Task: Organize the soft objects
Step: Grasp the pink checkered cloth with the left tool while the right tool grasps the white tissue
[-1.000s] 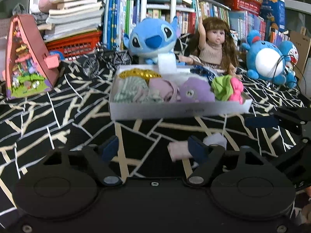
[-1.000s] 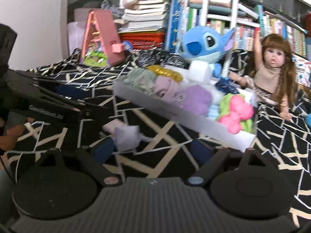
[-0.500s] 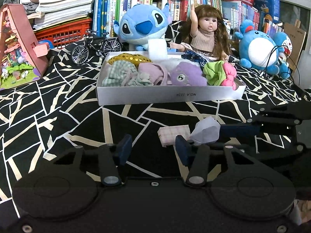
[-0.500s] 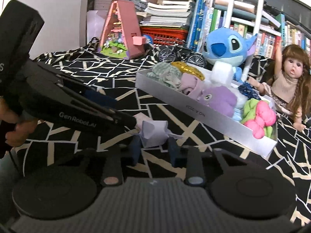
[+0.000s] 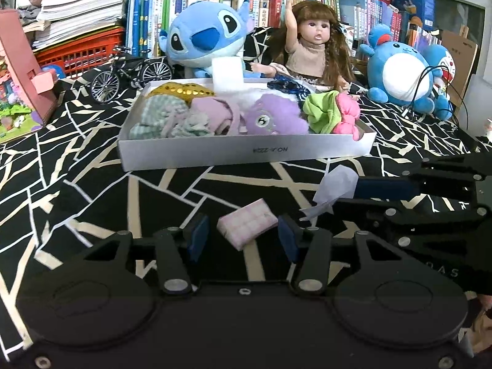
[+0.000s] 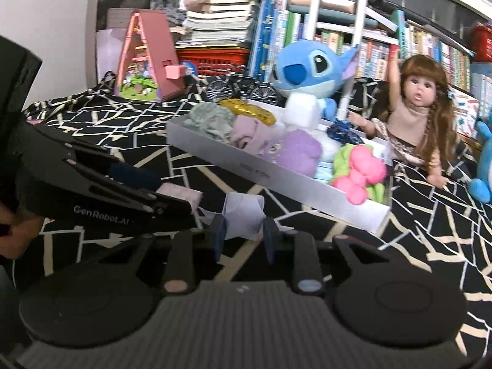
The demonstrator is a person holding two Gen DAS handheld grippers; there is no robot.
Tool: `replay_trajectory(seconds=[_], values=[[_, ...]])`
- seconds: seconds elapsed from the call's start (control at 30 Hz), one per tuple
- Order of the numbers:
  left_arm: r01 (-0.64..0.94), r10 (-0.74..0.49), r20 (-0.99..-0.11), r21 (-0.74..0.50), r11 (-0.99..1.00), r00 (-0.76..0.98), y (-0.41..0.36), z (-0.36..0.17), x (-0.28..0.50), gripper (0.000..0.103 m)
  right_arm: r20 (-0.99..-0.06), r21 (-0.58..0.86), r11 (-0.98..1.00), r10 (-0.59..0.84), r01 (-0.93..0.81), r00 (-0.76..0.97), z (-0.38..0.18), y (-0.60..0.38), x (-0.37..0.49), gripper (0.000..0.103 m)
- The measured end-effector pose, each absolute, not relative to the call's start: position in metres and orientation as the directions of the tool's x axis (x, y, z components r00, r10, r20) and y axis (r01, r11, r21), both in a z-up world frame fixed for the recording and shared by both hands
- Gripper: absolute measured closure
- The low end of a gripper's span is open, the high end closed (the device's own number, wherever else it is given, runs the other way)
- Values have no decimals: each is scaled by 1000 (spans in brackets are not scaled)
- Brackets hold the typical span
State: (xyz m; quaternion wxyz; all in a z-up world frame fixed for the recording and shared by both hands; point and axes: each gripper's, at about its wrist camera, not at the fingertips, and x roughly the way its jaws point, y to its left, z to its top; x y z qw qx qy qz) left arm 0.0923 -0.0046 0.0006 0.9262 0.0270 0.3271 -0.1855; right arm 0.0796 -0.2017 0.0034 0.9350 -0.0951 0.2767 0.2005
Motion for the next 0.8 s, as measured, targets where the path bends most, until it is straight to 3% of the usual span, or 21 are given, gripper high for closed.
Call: replay_trajectory(seconds=[0.8], values=[[321,-307,-591,-86,943,746,0,7,94,60,-530,-52,942,255,-331,809,10,-215,83,71]])
